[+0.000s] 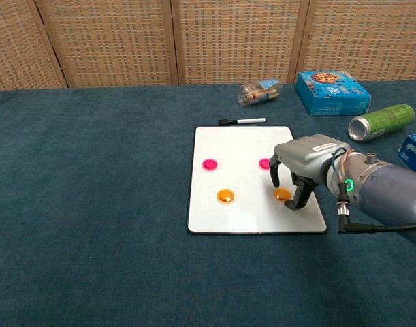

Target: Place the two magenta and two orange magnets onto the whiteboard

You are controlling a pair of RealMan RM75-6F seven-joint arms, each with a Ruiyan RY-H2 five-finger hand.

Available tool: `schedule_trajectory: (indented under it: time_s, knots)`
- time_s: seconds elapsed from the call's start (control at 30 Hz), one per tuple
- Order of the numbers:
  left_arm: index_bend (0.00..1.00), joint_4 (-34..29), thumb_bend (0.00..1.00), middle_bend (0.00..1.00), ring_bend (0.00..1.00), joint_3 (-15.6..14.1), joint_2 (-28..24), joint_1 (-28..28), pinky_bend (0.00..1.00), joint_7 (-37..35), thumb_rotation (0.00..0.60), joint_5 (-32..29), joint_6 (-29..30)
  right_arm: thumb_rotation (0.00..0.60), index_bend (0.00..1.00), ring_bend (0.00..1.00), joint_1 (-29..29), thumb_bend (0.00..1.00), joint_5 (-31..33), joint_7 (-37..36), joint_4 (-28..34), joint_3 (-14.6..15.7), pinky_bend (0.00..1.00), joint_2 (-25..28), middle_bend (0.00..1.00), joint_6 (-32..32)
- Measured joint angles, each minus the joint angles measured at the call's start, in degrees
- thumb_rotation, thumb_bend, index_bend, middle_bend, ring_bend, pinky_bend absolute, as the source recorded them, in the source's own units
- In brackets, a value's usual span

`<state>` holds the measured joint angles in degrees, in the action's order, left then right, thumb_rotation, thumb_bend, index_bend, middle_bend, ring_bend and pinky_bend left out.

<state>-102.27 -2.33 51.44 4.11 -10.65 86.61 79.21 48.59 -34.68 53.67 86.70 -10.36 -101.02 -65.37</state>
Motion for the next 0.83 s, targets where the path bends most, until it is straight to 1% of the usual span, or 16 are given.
schedule_trajectory:
  time_s: [0.17, 0.27, 0.37, 0.47, 0.5, 0.57, 0.63, 0.67, 0.7, 0.73, 0.77, 0.8, 0.83]
  knots:
    - [0.0, 0.0, 0.02, 0.0, 0.0, 0.02, -0.03, 0.03, 0.0, -0.12, 0.6, 0.0, -0.05, 0.6, 0.39, 1.0, -0.1, 0.35, -0.48, -0.64, 0.93, -0.16, 1.0, 0.38, 0.99, -0.38]
    - [0.0, 0.07, 0.02, 0.0, 0.0, 0.02, -0.07, 0.02, 0.0, -0.27, 0.6, -0.02, -0.03, 0.6, 0.39, 1.0, -0.29, 0.35, -1.28, -1.1, 3.16, -0.42, 1.0, 1.55, 0.99, -1.03]
    - [0.0, 0.12, 0.02, 0.0, 0.0, 0.05, -0.12, 0.03, 0.0, -0.48, 0.6, -0.02, -0.03, 0.6, 0.39, 1.0, -0.75, 0.35, -2.88, -1.93, 6.87, -0.68, 1.0, 3.61, 0.99, -2.07]
    - [0.0, 0.16, 0.02, 0.0, 0.0, 0.01, -0.25, -0.07, 0.0, -0.85, 0.6, 0.19, 0.23, 0.6, 0.39, 1.0, -1.75, 0.35, -5.66, -3.62, 11.7, -0.78, 1.0, 6.74, 0.97, -3.4]
    - [0.0, 0.17, 0.02, 0.0, 0.0, 0.01, -0.3, -0.13, 0.0, -0.97, 0.6, 0.27, 0.39, 0.6, 0.39, 1.0, -2.4, 0.35, -7.3, -4.7, 13.74, -0.71, 1.0, 8.32, 0.96, -4.02]
    - [0.0, 0.26, 0.02, 0.0, 0.0, -0.02, -0.36, -0.34, 0.0, -1.29, 0.6, 0.53, 0.9, 0.6, 0.39, 0.95, -3.67, 0.35, -10.37, -6.81, 16.32, -0.38, 1.0, 10.81, 0.91, -5.04]
    - [0.0, 0.36, 0.02, 0.0, 0.0, -0.06, -0.38, -0.57, 0.0, -1.57, 0.6, 0.93, 1.47, 0.6, 0.39, 0.81, -5.56, 0.34, -14.89, -9.93, 18.58, 0.35, 1.0, 13.7, 0.79, -6.49]
    - [0.0, 0.4, 0.02, 0.0, 0.0, -0.09, -0.38, -0.67, 0.0, -1.64, 0.6, 1.15, 1.74, 0.6, 0.39, 0.76, -6.47, 0.33, -17.09, -11.45, 19.31, 0.78, 0.98, 14.94, 0.73, -7.2]
    - [0.0, 0.44, 0.02, 0.0, 0.0, -0.12, -0.38, -0.78, 0.0, -1.66, 0.6, 1.39, 2.04, 0.6, 0.39, 0.66, -7.82, 0.31, -20.26, -13.69, 20.04, 1.47, 0.91, 16.63, 0.63, -8.31]
    - [0.0, 0.52, 0.02, 0.0, 0.0, -0.17, -0.34, -0.95, 0.0, -1.65, 0.6, 1.73, 2.48, 0.6, 0.38, 0.53, -8.94, 0.28, -22.81, -15.58, 20.41, 2.09, 0.78, 17.91, 0.52, -9.29]
    - [0.0, 0.59, 0.02, 0.0, 0.0, -0.2, -0.27, -1.07, 0.0, -1.59, 0.6, 1.98, 2.83, 0.6, 0.37, 0.42, -10.13, 0.26, -25.49, -17.68, 20.63, 2.78, 0.67, 19.2, 0.44, -10.36]
    - [0.0, 0.67, 0.02, 0.0, 0.0, -0.21, -0.19, -1.2, 0.0, -1.48, 0.6, 2.18, 3.17, 0.6, 0.35, 0.3, -11.85, 0.2, -29.13, -20.8, 20.71, 3.77, 0.54, 20.93, 0.34, -12.0]
    - [0.0, 0.75, 0.02, 0.0, 0.0, -0.22, -0.05, -1.36, 0.0, -1.27, 0.6, 2.41, 3.59, 0.6, 0.3, 0.16, -13.23, 0.12, -31.87, -23.3, 20.62, 4.59, 0.4, 22.24, 0.24, -13.35]
